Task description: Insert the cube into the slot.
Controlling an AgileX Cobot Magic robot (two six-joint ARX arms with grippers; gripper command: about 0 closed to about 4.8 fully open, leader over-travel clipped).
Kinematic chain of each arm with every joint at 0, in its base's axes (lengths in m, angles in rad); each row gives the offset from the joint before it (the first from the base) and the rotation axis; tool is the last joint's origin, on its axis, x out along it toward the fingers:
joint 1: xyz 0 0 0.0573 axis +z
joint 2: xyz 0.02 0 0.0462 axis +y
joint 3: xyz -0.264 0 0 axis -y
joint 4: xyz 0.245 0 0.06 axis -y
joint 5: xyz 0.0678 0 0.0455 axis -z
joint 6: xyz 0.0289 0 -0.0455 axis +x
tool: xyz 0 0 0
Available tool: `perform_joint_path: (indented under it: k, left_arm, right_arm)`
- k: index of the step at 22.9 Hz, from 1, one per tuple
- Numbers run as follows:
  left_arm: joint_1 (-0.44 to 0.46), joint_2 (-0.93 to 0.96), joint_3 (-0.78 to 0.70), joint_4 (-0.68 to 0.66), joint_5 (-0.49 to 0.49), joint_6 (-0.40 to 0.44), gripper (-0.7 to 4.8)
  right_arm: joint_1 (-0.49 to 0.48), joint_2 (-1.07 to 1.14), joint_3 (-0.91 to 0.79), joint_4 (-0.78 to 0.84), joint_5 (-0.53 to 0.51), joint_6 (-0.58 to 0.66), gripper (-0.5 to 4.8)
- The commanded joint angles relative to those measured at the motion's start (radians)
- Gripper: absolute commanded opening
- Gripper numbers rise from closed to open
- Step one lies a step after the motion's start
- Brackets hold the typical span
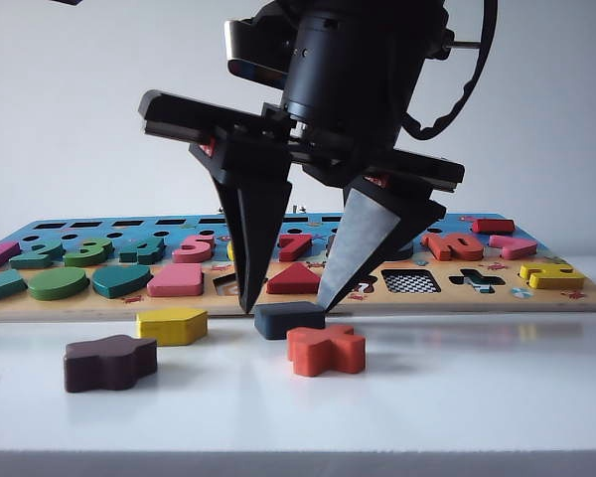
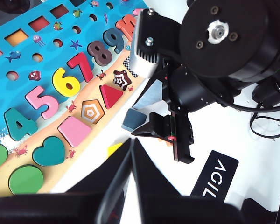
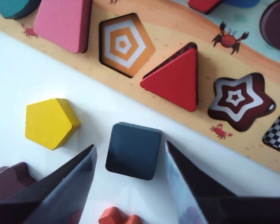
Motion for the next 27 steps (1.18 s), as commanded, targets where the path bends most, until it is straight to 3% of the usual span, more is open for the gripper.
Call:
perform_joint_path:
  k: [1,7,14,18,27]
  left_arm:
    - [0.001,0.002,0.005,0.001,0.002,0.004,0.17]
    - [0.001,0.002,0.005,0.001,0.002,0.004,0.17]
    - [0.001,0.002,0.005,0.001,0.002,0.004,0.17]
    - [0.001,0.002,0.005,0.001,0.002,0.004,0.17]
    - [0.001,0.002,0.005,0.001,0.002,0.004,0.17]
  right_arm:
    - [0.003,0.006,0.004,0.007,0.008,-0.003,2.67]
    - [0.003,0.015,0.004,0.007,0.008,-0.003,2.53]
    - [0.003,0.015,0.004,0.003,0.009,-0.004,1.59]
    - [0.001,0.003,0.013,-0.019,0.008,-0.005,1.53]
    - [-0.012,-0.082,0.139,-0.19,0.008,-0.352,1.42]
